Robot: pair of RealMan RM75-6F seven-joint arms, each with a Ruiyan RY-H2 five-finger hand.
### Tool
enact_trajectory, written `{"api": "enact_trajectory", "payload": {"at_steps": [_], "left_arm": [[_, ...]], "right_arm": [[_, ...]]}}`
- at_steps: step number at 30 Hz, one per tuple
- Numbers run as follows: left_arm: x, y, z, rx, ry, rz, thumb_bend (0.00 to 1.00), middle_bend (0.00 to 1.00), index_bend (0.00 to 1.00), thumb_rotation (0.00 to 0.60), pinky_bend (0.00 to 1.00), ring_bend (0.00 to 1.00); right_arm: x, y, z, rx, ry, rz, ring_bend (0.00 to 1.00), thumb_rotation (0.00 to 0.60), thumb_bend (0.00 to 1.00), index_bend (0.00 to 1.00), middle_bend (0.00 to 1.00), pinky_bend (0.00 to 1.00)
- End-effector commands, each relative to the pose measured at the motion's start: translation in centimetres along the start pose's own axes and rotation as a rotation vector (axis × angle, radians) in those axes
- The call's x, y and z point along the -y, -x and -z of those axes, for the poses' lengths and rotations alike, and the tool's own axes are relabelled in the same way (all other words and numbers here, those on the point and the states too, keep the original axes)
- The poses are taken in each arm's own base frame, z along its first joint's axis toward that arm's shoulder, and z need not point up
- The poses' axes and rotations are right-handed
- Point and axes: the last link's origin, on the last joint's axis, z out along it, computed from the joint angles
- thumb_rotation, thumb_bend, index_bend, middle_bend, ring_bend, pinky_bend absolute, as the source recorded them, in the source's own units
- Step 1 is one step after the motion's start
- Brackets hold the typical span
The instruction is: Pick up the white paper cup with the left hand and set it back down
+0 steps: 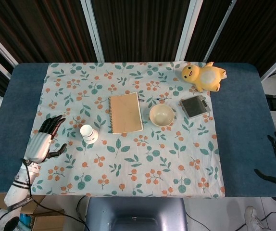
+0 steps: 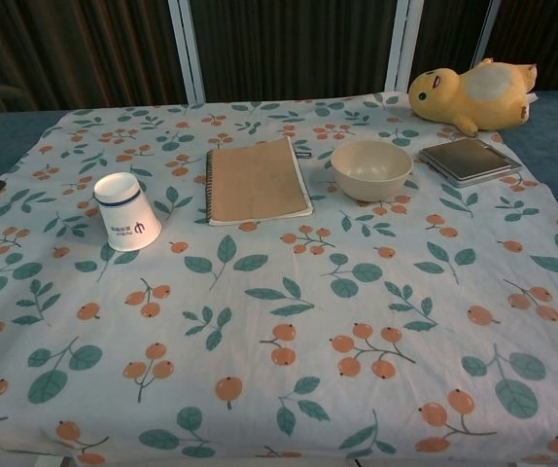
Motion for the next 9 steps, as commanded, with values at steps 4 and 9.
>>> {"api": "enact_trajectory", "payload": {"at_steps": [4, 9], "left_arm": [[3.4, -2.9, 12.6, 0.020, -0.233, -0.305, 0.35, 0.00, 0.00, 0.600, 0.00, 0.00], [4.0, -2.5, 14.3, -0.003, -0.245, -0.288, 0.35, 0.00, 0.00, 0.600, 0.00, 0.00]], "right_arm": [[-1.3, 1.0, 0.9, -0.022, 0.016, -0.031, 0.00, 0.566, 0.09, 0.00, 0.00, 0.00], [-1.1, 0.9, 1.3, -0.037, -0.004, -0.031, 0.00, 0.566, 0.09, 0.00, 0.00, 0.00]]}}
